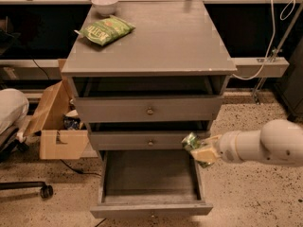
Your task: Place green can into bottom drawer
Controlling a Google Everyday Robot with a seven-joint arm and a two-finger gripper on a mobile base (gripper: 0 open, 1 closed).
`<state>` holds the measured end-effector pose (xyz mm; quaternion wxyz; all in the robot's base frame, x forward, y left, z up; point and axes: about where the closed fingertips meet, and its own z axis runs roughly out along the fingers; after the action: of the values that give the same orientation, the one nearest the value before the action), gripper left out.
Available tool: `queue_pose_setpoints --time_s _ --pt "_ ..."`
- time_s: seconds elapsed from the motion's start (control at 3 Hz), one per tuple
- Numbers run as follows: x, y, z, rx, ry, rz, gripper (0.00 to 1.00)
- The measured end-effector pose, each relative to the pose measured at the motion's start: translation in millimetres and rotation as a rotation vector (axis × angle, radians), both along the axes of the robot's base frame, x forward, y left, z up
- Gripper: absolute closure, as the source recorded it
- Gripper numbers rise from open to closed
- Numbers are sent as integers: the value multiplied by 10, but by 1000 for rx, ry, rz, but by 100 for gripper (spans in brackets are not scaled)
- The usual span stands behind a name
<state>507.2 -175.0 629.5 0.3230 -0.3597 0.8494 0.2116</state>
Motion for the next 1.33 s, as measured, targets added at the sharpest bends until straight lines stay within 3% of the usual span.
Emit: queue_pose_setpoints --time_s 0.33,0.67,1.0,1.33 --pt "54 104 -523 96 28 -24 100" --pt "54 104 -523 96 28 -24 100" --pt "58 140 -699 156 50 -36 100" --pt "118 218 -1054 304 71 -81 100"
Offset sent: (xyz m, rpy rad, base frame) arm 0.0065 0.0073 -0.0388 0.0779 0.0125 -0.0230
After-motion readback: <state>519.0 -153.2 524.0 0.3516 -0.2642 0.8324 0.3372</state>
